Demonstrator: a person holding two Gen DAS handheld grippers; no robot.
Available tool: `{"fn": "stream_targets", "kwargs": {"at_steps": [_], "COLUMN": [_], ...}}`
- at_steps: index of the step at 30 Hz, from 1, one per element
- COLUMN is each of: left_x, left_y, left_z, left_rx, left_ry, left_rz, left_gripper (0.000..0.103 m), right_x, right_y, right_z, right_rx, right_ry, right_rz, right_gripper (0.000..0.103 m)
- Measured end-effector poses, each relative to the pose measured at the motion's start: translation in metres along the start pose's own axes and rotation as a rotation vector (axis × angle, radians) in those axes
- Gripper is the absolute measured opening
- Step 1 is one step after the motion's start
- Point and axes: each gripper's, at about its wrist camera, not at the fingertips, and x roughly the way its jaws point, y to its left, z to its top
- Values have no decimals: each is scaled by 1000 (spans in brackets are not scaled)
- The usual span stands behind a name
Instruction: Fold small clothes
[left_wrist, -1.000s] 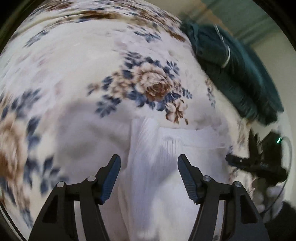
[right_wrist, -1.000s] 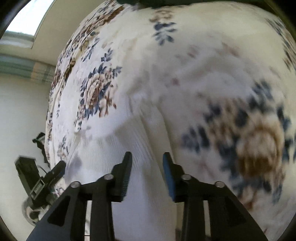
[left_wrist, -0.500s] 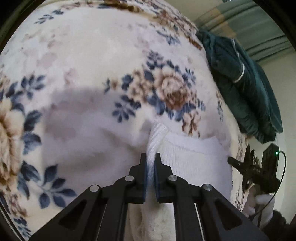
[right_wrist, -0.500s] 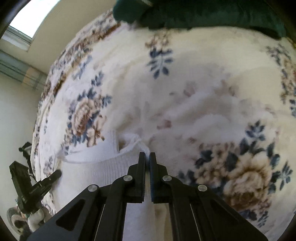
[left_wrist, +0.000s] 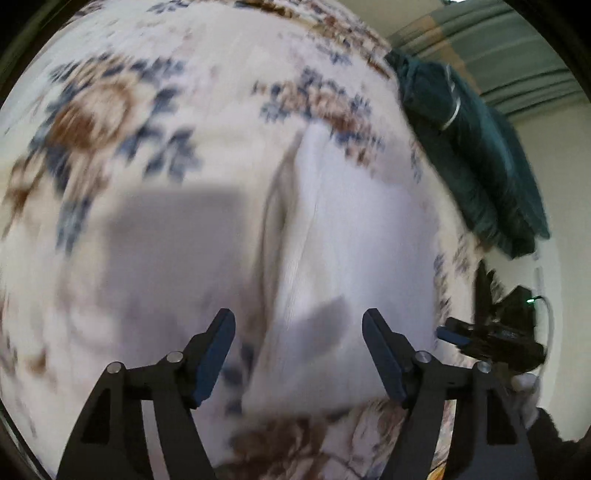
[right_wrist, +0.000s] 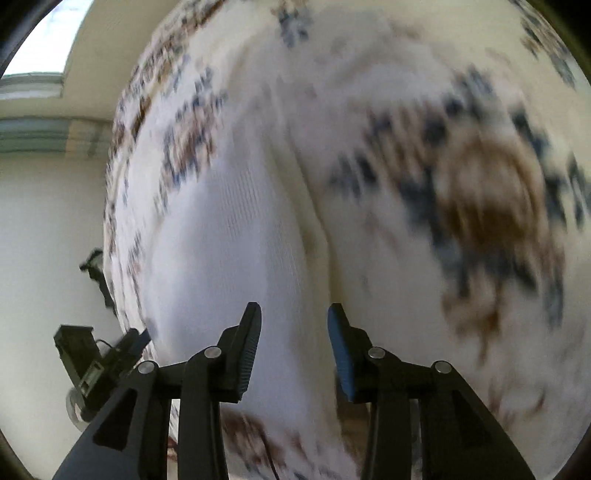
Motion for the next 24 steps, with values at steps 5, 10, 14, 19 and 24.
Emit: {"fn": "stream_targets", "kwargs": {"at_steps": [5,10,14,19,24], "left_x": [23,38,38,37,34], "left_y": [-13,-21,-21,-20,-23], "left_z": [-33,-43,-45,-45,-43], "left_rx": [62,71,66,69,91], "left_ry": [28,19,0,-14,-27], "left_rz": [129,156,152,142,134], "left_gripper": [69,69,69,69,69], "right_x": [17,36,39,41,39], "right_y": [-2,-4,-3,-1,0], "right_z": [-50,-68,-71,-71,-66], "right_rx": [-5,-14,-13,-11,-2], "right_ry": [35,27,17,15,17], "right_rz": [-33,-95,-100,-102,-102], "right_gripper": [52,52,52,52,52]}}
